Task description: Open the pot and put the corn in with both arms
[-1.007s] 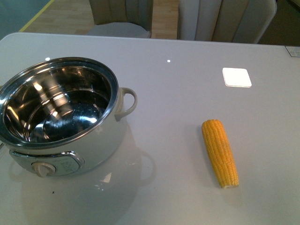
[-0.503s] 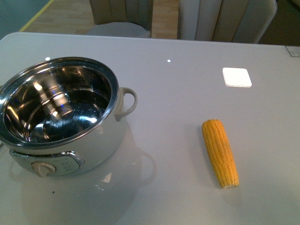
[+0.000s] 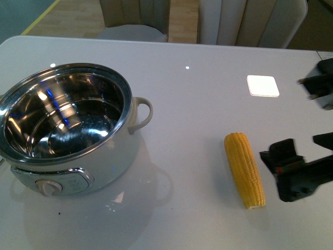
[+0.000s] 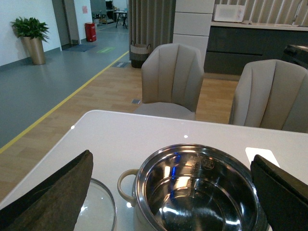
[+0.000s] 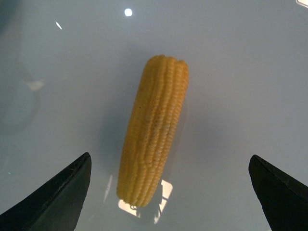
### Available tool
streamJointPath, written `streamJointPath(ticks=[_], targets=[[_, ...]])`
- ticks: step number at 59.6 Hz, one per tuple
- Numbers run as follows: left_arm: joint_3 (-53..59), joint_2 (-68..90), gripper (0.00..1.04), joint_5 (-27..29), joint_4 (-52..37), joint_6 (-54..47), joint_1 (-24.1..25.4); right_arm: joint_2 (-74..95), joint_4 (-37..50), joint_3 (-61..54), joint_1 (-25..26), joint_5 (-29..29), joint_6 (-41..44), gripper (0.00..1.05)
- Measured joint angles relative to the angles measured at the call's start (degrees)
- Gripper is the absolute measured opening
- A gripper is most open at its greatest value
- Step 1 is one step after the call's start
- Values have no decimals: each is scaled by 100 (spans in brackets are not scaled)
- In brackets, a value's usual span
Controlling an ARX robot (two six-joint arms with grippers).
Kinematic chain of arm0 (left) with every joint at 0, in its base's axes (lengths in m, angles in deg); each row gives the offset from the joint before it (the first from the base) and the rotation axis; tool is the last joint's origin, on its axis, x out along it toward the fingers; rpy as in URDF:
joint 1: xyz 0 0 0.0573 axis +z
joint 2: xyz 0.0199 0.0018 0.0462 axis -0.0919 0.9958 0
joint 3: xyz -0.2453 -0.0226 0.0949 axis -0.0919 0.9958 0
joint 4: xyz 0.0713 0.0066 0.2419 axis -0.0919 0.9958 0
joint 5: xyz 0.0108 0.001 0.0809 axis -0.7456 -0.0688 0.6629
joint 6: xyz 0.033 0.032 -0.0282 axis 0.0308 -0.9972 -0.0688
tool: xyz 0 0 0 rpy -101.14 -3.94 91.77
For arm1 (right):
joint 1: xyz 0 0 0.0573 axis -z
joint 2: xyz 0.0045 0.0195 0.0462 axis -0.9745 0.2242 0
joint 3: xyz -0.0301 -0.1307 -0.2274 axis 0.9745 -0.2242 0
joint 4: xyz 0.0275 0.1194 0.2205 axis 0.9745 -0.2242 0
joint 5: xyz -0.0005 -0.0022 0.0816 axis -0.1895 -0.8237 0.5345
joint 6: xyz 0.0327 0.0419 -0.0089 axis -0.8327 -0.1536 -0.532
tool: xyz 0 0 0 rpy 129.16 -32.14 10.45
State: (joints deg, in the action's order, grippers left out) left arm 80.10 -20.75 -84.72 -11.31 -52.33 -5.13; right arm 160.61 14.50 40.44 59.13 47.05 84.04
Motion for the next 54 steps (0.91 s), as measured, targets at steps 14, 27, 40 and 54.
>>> streamJointPath(ticks=[14,27,40,54], targets=[[0,0,98,0,0,0,0,1504,-2,907,0,-74,79,96],[0,0,98,0,0,0,0,2142,-74,1423,2,-101,-15,96],[0,0,98,0,0,0,0,2527,-76,1478,-15,-125,-15,96],[0,0,98,0,0,0,0,2769,-210,1497,-44,-166,4,63]])
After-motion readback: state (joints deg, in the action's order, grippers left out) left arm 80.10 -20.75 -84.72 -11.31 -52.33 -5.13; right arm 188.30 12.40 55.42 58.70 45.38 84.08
